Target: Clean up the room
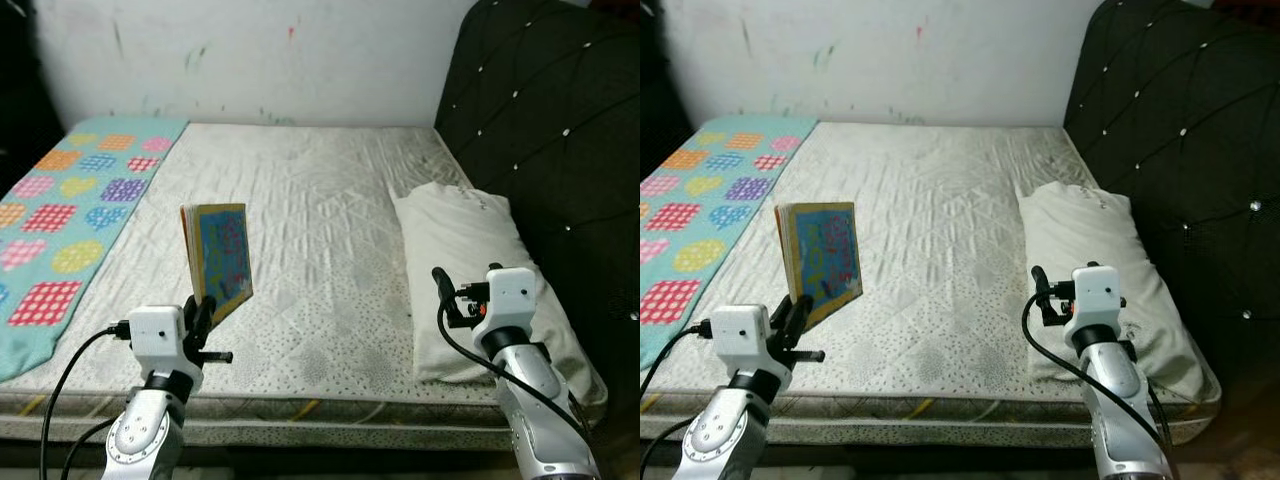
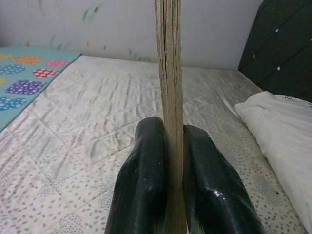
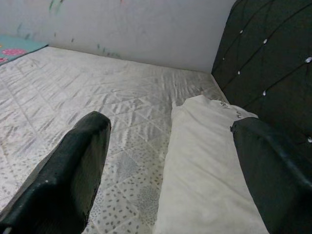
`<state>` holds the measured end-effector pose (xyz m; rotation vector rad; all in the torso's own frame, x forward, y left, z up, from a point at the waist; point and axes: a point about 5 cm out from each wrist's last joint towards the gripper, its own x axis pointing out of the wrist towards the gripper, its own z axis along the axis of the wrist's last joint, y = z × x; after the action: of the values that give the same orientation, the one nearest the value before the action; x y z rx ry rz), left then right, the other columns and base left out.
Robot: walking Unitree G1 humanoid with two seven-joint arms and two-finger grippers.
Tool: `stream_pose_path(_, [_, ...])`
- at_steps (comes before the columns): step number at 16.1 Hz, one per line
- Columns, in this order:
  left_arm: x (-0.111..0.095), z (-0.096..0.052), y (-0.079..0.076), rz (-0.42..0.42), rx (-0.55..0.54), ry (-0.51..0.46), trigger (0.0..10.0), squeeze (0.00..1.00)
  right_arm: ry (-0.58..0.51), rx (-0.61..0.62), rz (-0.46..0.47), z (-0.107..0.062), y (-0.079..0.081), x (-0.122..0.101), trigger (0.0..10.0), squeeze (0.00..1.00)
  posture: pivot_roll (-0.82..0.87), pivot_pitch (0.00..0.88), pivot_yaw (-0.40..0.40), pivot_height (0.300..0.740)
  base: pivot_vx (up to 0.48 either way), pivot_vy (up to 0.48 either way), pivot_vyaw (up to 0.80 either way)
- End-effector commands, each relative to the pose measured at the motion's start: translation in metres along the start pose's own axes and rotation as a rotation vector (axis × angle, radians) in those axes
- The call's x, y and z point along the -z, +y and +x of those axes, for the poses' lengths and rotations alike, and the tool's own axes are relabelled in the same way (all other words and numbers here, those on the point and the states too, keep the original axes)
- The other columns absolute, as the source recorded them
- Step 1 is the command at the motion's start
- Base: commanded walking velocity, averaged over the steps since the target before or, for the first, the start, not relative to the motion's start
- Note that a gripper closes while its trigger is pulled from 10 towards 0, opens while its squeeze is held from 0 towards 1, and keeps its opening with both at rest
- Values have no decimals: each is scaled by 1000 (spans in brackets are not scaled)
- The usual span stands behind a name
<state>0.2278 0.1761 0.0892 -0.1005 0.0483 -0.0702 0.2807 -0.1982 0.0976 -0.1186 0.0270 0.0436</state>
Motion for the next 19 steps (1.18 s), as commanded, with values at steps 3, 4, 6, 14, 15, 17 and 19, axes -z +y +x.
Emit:
stream_pose_path(3, [-11,2,0,18,12,-54,10000,0,-18,-1,-9,2,1,-4,10000,0,-138,0,-9,740,311,0,0])
stream_pose_path(4, [-9,2,1,20,9,-48,10000,0,-18,-1,-8,2,1,-4,10000,0,-139,0,-9,740,304,0,0])
stream_pose_path(6, [-8,2,1,21,8,-45,10000,0,-19,4,-16,2,0,-4,10000,0,-140,0,-9,740,304,0,0])
stream_pose_path(14, [-4,4,4,12,-37,-12,10000,0,-17,1,-19,3,-1,-3,10000,0,-140,0,-11,740,229,0,0])
stream_pose_path(15, [-2,5,6,4,-59,-1,10000,0,-16,0,-19,3,-1,-3,10000,0,-139,0,-12,740,0,0,0])
stream_pose_path(17, [-2,5,7,3,-64,1,10000,0,-17,-2,-23,3,0,-3,10000,0,-137,0,-13,740,0,0,0])
stream_pose_path(19, [-2,6,7,8,-62,0,10000,0,-17,-7,-30,4,1,-3,10000,0,-137,0,-14,740,0,0,0])
